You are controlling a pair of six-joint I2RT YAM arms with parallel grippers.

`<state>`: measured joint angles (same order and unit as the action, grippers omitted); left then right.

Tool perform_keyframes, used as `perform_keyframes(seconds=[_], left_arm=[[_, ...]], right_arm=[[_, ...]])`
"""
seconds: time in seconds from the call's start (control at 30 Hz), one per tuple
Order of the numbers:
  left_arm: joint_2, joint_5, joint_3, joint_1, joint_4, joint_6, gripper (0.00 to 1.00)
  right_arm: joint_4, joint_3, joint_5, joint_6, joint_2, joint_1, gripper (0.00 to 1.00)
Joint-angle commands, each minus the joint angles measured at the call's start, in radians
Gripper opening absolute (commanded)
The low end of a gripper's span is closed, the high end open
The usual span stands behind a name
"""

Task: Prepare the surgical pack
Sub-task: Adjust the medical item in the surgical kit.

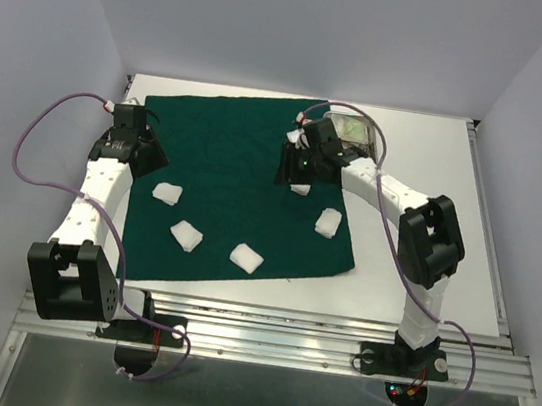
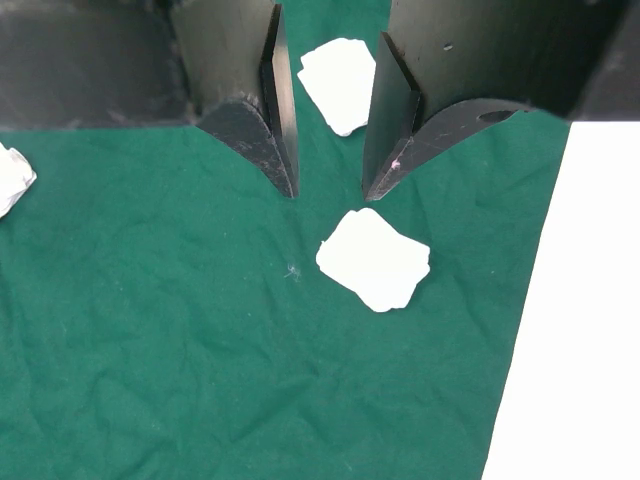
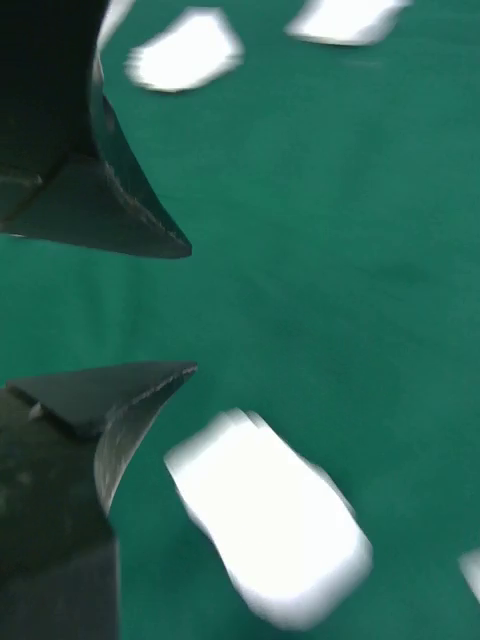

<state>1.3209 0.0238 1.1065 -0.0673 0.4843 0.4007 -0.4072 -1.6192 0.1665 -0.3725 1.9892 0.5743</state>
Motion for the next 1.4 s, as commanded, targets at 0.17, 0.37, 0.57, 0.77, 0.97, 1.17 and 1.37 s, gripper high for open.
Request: perform_keyframes(seconds=[0.17, 0.37, 0.57, 0.77, 0.97, 1.17, 1.37], left_arm=[[-0.051, 0.033, 0.046, 0.004, 0.008, -0.011, 0.43], [-0.048, 0.024, 0.047, 0.004, 0.016, 0.001, 0.43], [-0.065, 0.036, 0.053, 0.004, 0.027, -0.013, 0.43], [-0.058, 0.024, 0.032, 0.004, 0.008, -0.007, 0.43], [-0.060, 0.019, 0.033, 0.003, 0.007, -0.008, 0.43], [-0.061, 0.019, 0.027, 0.003, 0.007, -0.011, 0.43], [-0.066, 0.016, 0.023, 0.004, 0.005, -0.011, 0.43]], right_arm=[[-0.162, 0.179, 0.412, 0.195, -0.059, 0.171, 0.58], [-0.035, 0.258, 0.427, 0.107, -0.046, 0.226, 0.60], [0.027, 0.295, 0.412, 0.047, -0.007, 0.245, 0.61], [0.031, 0.305, 0.413, 0.046, 0.031, 0.263, 0.60], [0.042, 0.298, 0.406, 0.037, 0.059, 0.263, 0.59], [0.041, 0.282, 0.433, 0.034, 0.059, 0.263, 0.43], [0.038, 0.280, 0.433, 0.029, 0.034, 0.263, 0.11]])
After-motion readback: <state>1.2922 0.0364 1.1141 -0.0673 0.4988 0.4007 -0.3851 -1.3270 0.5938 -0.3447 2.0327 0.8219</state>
